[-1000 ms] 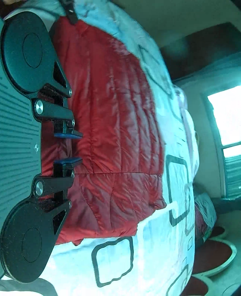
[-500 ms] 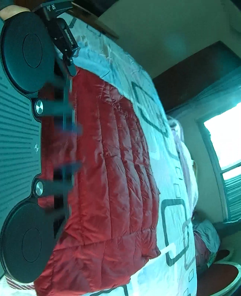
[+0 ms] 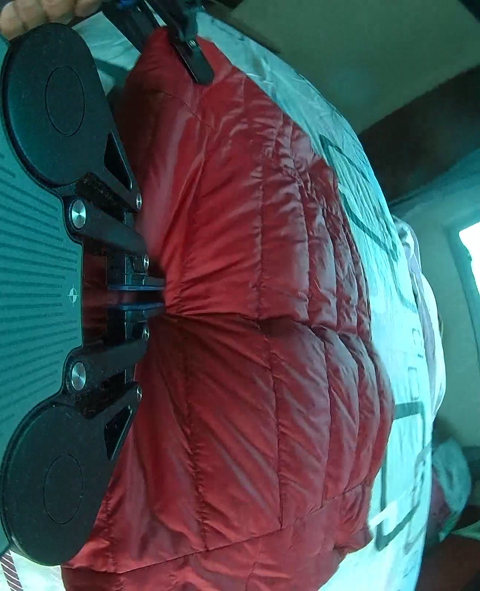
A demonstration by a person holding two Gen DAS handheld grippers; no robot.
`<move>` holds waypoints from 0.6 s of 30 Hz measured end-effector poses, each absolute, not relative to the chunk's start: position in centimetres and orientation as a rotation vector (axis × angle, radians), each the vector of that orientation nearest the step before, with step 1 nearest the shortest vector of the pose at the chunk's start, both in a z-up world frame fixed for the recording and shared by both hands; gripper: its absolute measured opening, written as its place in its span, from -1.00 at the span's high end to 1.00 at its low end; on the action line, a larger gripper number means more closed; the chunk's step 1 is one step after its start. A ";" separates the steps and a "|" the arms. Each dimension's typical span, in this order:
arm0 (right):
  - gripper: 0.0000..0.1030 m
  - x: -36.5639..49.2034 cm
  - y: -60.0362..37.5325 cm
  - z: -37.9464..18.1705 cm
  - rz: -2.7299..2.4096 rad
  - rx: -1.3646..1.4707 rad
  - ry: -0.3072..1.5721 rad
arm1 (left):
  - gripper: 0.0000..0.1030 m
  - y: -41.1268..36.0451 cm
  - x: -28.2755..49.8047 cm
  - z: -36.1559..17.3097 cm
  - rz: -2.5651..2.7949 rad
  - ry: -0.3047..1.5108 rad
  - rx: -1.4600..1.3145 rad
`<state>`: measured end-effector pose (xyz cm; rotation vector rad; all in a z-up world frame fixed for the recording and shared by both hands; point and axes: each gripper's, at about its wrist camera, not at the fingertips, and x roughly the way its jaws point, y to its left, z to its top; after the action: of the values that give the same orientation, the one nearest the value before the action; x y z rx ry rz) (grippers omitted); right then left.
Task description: Fold large clothes
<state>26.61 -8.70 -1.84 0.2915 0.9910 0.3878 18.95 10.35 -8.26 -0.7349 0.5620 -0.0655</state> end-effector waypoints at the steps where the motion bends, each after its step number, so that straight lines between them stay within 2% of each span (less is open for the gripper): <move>1: 0.87 26.5 -9.0 -1.6 0.382 0.304 0.990 | 0.69 10.2 19.1 -8.1 -0.064 0.568 -0.718; 7: 0.86 24.5 -12.3 1.8 0.365 0.420 0.941 | 0.69 9.9 19.2 -7.2 -0.076 0.583 -0.668; 11: 0.86 24.5 -11.6 -0.2 0.349 0.431 1.047 | 0.69 9.1 19.2 -6.0 -0.105 0.584 -0.622; 14: 0.88 24.8 -10.6 -2.4 0.334 0.410 1.053 | 0.69 7.8 19.7 -5.0 -0.134 0.594 -0.557; 18: 0.86 25.2 -10.5 -1.2 0.314 0.406 1.060 | 0.69 7.3 19.8 -4.1 -0.150 0.586 -0.500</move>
<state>25.23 -10.52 -1.21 0.4057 1.0600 0.3142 19.77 7.27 -4.10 -0.4997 0.5864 -0.1497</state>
